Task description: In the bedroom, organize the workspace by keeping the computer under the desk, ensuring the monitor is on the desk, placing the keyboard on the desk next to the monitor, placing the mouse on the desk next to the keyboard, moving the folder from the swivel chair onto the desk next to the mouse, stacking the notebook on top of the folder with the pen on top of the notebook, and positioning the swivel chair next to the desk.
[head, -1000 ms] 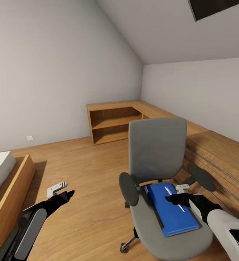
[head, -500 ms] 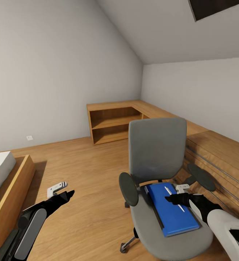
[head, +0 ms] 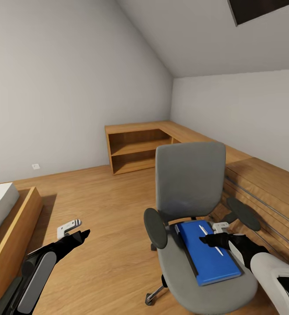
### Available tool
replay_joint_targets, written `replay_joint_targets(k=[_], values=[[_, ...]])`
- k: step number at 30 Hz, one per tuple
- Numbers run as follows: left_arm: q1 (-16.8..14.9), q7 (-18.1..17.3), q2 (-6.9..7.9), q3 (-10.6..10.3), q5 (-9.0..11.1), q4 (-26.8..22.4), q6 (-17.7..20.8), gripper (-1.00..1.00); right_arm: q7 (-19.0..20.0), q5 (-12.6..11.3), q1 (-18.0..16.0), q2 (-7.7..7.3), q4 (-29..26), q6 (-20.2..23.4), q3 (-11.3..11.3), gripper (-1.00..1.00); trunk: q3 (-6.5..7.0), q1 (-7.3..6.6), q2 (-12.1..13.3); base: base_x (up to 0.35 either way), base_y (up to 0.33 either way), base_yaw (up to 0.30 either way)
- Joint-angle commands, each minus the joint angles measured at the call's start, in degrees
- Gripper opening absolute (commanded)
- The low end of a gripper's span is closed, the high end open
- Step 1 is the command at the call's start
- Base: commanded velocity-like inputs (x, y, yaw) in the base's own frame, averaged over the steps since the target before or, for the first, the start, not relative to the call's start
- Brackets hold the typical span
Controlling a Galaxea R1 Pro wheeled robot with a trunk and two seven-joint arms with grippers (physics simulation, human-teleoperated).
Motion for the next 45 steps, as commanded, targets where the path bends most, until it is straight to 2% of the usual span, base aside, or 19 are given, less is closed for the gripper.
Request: replay_joint_targets(k=[1, 27, 35, 45], values=[[-0.03, 0.49, 0.01, -0.01, 0.61, -0.07, 0.18, 1.0, 0.2, 0.46, -0.01, -0.02, -0.13, 0.25, 0.09, 1.0, -0.06, -0.01, -0.03, 0.0, 0.0, 0.0], [-0.03, 0.49, 0.01, -0.01, 0.61, -0.06, 0.18, 1.0, 0.15, 0.53, -0.05, 0.1, -0.24, 0.36, 0.18, 1.0, -0.06, -0.01, -0.03, 0.0, 0.0, 0.0], [-0.03, 0.49, 0.01, -0.01, 0.61, -0.06, 0.18, 1.0, 0.15, 0.53, -0.05, 0.1, -0.24, 0.34, 0.18, 1.0, -1.49, 1.75, -3.24, 0.0, 0.0, 0.0], [-0.03, 0.49, 0.01, -0.01, 0.61, -0.06, 0.18, 1.0, 0.15, 0.53, -0.03, 0.1, -0.24, 0.33, 0.18, 1.0, -1.49, 1.75, -3.24, 0.0, 0.0, 0.0]])
